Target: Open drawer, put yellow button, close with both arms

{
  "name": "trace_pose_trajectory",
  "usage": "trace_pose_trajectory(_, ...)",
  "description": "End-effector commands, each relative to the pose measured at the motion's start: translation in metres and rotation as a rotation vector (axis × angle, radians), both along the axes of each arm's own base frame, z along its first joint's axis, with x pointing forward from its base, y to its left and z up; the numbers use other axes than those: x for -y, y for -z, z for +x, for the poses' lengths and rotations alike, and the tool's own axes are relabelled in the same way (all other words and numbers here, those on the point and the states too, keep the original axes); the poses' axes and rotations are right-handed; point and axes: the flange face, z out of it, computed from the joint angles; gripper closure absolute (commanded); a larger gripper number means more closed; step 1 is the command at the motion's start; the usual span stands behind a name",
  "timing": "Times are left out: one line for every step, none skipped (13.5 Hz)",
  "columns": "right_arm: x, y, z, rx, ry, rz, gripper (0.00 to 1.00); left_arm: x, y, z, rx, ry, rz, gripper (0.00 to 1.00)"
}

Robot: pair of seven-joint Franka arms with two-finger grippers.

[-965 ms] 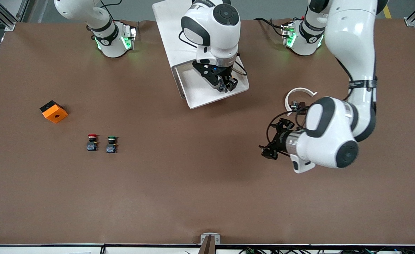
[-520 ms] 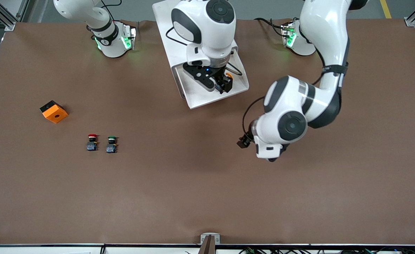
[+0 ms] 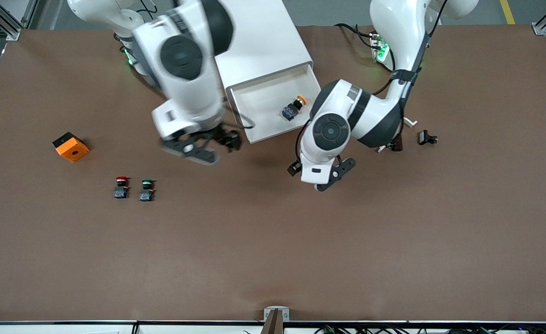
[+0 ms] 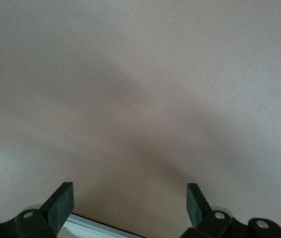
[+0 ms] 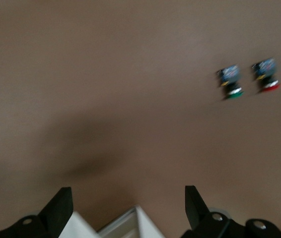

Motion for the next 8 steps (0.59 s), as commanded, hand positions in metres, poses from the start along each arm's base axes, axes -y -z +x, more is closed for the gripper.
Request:
trace_pose_trajectory(0.079,-0.017,0.022,-0.048,-0.102,0.017,0.00,0.011,-0.018,-0.035,0.021,0.070,-0.003,0.00)
trace_pose_trajectory(0.103,-0.021,0.027,-0.066,-0.143,0.021,0.00,0.015,-0.019,-0.048,0.014,0.085,-0.003,0.00)
trace_pose_trajectory(0.129,-0.024,0.032,-0.078,-0.165,0.025,0.00,0.022,-0.018,-0.065,0.001,0.109,0.002,0.00)
trace_pose_trajectory(0.158,-0.026,0.038,-0.093,-0.184,0.031,0.00,0.032,-0.012,-0.088,-0.016,0.143,0.014,0.00)
trace_pose_trajectory(0.188,-0.025,0.043,-0.122,-0.231,0.039,0.00,0.041,-0.008,-0.103,-0.026,0.169,0.021,0.00)
trace_pose_trajectory(0.213,-0.024,0.046,-0.145,-0.265,0.043,0.00,0.046,-0.003,-0.114,-0.035,0.187,0.030,0.00)
trace_pose_trajectory(0.241,-0.024,0.047,-0.168,-0.271,0.051,0.00,0.058,-0.002,-0.127,-0.036,0.211,0.032,0.00)
trace_pose_trajectory(0.265,-0.023,0.049,-0.178,-0.255,0.060,0.00,0.067,-0.001,-0.140,-0.038,0.229,0.034,0.00)
